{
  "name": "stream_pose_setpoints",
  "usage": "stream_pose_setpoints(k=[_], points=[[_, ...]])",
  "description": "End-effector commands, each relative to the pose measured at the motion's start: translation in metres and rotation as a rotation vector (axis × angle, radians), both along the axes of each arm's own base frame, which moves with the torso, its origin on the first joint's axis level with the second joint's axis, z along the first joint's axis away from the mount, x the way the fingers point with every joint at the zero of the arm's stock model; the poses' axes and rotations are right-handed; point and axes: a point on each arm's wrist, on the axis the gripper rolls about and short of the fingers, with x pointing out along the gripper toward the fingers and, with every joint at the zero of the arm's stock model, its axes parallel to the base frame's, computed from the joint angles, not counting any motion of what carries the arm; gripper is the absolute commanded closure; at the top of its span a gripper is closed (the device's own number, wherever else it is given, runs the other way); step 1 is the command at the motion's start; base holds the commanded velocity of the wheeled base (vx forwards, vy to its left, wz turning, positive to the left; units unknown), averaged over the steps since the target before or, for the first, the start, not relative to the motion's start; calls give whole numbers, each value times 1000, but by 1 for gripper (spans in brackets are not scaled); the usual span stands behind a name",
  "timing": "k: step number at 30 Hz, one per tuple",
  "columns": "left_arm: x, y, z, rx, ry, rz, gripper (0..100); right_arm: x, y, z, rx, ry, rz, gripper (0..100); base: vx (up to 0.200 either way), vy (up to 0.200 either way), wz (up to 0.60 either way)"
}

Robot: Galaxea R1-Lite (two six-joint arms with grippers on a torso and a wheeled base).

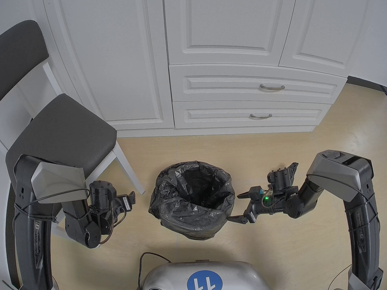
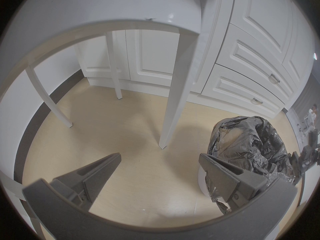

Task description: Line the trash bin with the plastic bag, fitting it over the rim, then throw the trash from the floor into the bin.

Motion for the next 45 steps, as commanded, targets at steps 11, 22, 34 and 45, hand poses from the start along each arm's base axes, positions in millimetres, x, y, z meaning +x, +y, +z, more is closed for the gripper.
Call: stream_pose_setpoints(k=[11,22,34,45], points=[[0,7,0,5,-14,31,0,27,3,-8,36,-37,11,100,0,0,0],[-2,9,1,2,-32,34,0,41,-9,-7,88,-20,-26,100,0,0,0],[-2,8,-2,4,-30,31,0,80,-27,-18,171,75,-156,100,0,0,0],[-3,12,-5,5,-38,42,0,61,-35,-6,104,41,-77,0,0,0,0]])
